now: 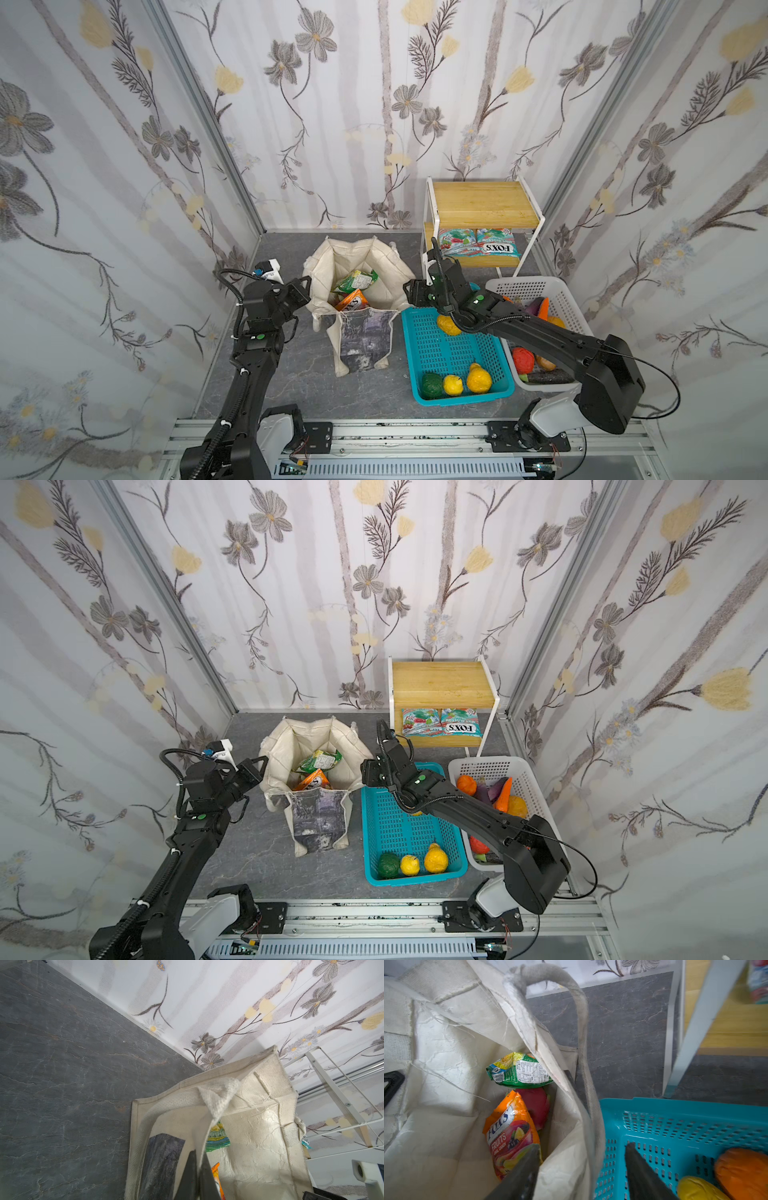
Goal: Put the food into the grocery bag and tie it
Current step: 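Withdraw the right gripper from the tote over the teal basket, then lift the tote rim with the left gripper while the right gripper reaches toward the bag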
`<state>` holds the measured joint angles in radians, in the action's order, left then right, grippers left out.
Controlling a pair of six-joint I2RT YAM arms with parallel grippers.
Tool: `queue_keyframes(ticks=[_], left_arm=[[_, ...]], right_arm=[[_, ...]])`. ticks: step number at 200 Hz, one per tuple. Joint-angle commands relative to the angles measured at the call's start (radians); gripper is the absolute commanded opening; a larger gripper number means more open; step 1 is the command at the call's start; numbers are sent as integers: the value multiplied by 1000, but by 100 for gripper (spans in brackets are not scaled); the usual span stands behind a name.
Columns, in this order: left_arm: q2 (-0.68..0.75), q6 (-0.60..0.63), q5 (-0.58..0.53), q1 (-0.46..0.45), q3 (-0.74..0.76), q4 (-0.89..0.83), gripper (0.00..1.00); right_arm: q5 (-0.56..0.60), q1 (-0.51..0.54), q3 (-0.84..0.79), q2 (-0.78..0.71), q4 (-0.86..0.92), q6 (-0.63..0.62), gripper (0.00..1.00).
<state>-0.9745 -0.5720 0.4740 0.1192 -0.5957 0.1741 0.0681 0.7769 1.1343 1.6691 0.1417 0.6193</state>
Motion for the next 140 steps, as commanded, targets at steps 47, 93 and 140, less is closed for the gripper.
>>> queue_keyframes(ticks=[47, 93, 140], left_arm=[[18, 62, -134, -219, -224, -158, 0], [23, 37, -116, -322, -385, -213, 0], [59, 151, -268, -235, -385, -308, 0]], right_arm=[[-18, 182, 201, 25, -87, -3, 0], [-59, 203, 285, 96, -107, 28, 0], [10, 179, 159, -40, -108, 24, 0]])
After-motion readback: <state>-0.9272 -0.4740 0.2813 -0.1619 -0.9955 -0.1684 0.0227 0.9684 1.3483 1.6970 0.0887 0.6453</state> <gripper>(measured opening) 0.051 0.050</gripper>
